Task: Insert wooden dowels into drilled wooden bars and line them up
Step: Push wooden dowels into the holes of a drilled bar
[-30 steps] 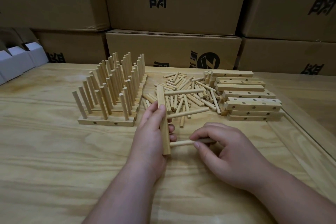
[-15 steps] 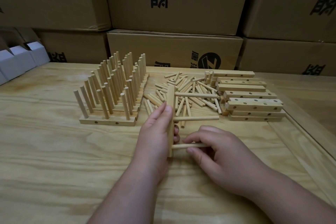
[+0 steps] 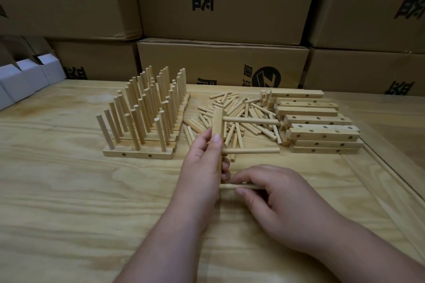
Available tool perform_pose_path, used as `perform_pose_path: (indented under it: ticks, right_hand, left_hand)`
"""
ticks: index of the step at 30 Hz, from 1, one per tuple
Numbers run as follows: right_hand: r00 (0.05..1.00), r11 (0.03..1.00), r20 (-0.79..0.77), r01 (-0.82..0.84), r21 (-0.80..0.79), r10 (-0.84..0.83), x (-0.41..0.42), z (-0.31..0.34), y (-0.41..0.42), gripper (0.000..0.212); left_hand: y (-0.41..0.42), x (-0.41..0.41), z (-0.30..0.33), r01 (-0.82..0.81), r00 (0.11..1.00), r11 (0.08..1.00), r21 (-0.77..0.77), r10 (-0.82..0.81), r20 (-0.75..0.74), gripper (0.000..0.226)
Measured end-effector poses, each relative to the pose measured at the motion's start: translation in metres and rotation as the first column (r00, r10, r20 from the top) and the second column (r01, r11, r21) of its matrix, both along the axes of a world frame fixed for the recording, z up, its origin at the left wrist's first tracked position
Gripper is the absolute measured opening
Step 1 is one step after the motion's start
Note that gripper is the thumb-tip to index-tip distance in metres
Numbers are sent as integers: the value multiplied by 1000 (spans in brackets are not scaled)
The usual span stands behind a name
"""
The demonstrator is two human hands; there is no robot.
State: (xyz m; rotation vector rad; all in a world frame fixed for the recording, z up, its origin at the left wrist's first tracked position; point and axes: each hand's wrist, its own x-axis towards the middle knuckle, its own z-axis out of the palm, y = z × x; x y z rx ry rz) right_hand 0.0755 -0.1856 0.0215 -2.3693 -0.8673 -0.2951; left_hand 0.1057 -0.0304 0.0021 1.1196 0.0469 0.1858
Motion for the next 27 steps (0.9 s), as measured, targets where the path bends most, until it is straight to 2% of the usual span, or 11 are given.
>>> perform_pose_path:
  ticks: [3,6,10,12,16,21,24,27]
  right_hand:
    - [1000,1000,2,24,-17,-24,-2,1,3,21]
    - [998,998,-34,55,-33,-56,-1,4,2,19]
    - [993,995,-86,81,-63,-86,1,4,1,21]
    - [990,994,-105,83,-69,-90,1,3,2,21]
    - [993,991,-57,94,-96,-100,0,2,4,35]
    - [989,994,-106,99,-41,-103,3,-1,1,37]
    - [990,995,-100,97,1,-96,2,-3,2,30]
    - [989,985,-109,113,134,-98,1,-6,3,4]
  left_hand:
    - [-1,1,-1,-19,1000,1000,8,19,-5,18]
    - [0,0,-2,37,999,998,54,-37,-4,28]
    - [-2,2,-4,45,999,999,27,-45,15,17]
    - [-2,3,-4,11,999,999,38,-12,30,19]
    - [-3,1,-6,-25,998,997,74,21,55,23]
    - [-3,-1,-3,75,994,997,24,-76,80,20]
    - [-2,-2,-2,86,994,996,-12,-85,73,19]
    - [-2,-2,-3,26,999,999,-46,-25,36,16]
